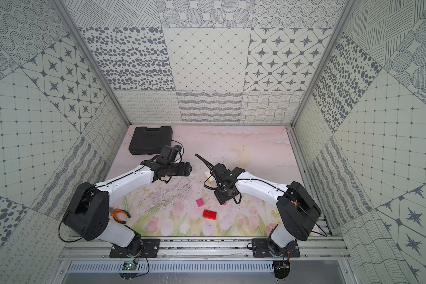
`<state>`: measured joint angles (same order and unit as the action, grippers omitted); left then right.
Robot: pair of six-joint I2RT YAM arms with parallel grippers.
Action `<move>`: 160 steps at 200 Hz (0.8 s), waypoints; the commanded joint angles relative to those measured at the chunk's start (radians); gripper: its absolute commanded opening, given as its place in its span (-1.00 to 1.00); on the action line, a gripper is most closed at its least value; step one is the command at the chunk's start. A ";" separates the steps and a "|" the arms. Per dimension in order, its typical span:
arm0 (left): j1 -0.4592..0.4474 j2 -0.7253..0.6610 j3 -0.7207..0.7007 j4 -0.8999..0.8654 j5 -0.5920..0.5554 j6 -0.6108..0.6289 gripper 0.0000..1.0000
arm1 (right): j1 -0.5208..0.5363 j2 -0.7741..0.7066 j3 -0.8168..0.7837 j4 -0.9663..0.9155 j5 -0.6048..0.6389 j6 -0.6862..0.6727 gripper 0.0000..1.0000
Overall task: Assemble the letter f with lego
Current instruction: Adjust the lego brick at the center of the board.
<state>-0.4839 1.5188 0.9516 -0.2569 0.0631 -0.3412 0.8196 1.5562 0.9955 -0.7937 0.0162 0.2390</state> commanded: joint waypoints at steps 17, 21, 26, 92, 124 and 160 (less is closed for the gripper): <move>0.001 -0.010 0.016 -0.045 -0.022 0.001 0.66 | 0.007 0.004 -0.029 0.074 -0.016 0.018 0.21; 0.001 -0.009 0.018 -0.049 -0.023 0.002 0.66 | 0.009 0.005 -0.030 0.077 -0.016 0.018 0.20; 0.001 -0.008 0.020 -0.051 -0.024 0.003 0.66 | 0.010 0.006 -0.031 0.080 -0.016 0.017 0.20; 0.002 -0.002 0.029 -0.057 -0.021 0.010 0.65 | 0.022 0.017 -0.060 0.073 -0.001 0.029 0.16; 0.001 0.000 0.030 -0.057 -0.014 0.010 0.64 | 0.023 0.029 -0.063 0.076 -0.001 0.024 0.16; 0.000 -0.002 0.028 -0.056 -0.015 0.008 0.63 | 0.024 0.048 -0.062 0.084 0.015 0.023 0.16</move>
<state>-0.4839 1.5173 0.9703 -0.2958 0.0467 -0.3401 0.8368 1.5852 0.9386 -0.7349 0.0116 0.2554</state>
